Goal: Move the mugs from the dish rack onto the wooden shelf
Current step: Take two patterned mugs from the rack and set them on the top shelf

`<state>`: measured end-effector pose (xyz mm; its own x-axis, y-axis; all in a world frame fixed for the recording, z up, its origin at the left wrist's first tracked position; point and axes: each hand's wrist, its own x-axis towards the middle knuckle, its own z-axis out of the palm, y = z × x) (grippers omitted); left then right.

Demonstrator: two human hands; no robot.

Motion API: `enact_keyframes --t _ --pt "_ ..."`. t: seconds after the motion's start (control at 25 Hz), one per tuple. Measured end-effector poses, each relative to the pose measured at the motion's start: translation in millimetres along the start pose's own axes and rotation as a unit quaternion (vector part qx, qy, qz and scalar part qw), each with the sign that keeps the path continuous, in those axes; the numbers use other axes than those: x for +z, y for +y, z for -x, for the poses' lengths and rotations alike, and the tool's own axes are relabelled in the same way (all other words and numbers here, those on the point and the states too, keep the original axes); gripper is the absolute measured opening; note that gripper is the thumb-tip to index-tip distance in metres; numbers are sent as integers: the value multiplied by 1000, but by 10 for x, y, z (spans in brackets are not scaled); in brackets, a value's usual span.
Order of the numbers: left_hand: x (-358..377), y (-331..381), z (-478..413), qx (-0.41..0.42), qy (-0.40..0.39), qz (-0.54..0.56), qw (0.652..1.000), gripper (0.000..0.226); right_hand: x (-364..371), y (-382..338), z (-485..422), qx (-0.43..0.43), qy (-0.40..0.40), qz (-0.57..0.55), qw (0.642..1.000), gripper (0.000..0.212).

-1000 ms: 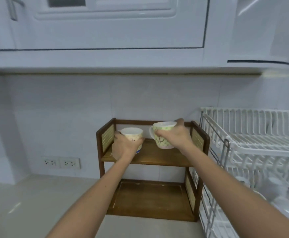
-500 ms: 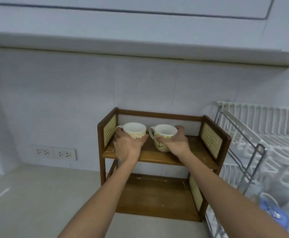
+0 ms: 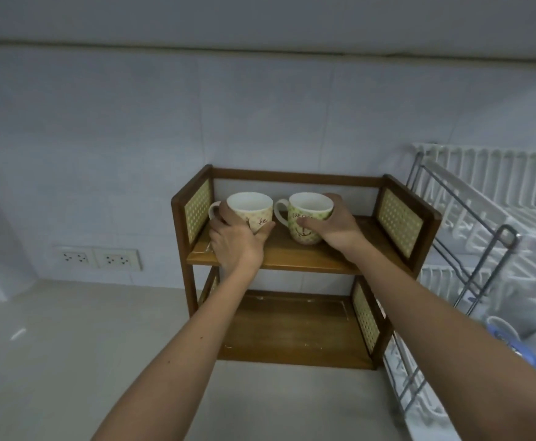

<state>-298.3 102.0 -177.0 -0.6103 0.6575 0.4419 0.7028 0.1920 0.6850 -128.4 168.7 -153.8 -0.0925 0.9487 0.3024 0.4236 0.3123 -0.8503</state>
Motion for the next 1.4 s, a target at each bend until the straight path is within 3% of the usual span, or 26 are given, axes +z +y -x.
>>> enact_keyframes --t 0.48,0.92,1.2,1.32,1.4 --pt "-79 -13 -24 -11 -23 17 1000 102 -60 11 0 -6 -11 15 1000 77" --pt "-112 -93 -122 0 -65 38 997 102 -169 -6 -32 9 -79 -5 997 73" --pt "-165 -77 -67 18 -67 30 997 98 -183 -80 56 17 -103 0 995 53" --pt "-248 -92 81 28 -57 47 997 91 -162 -85 240 39 -74 19 996 74" --pt "-326 -127 253 50 -30 42 997 85 -130 -83 442 25 -27 49 998 75"
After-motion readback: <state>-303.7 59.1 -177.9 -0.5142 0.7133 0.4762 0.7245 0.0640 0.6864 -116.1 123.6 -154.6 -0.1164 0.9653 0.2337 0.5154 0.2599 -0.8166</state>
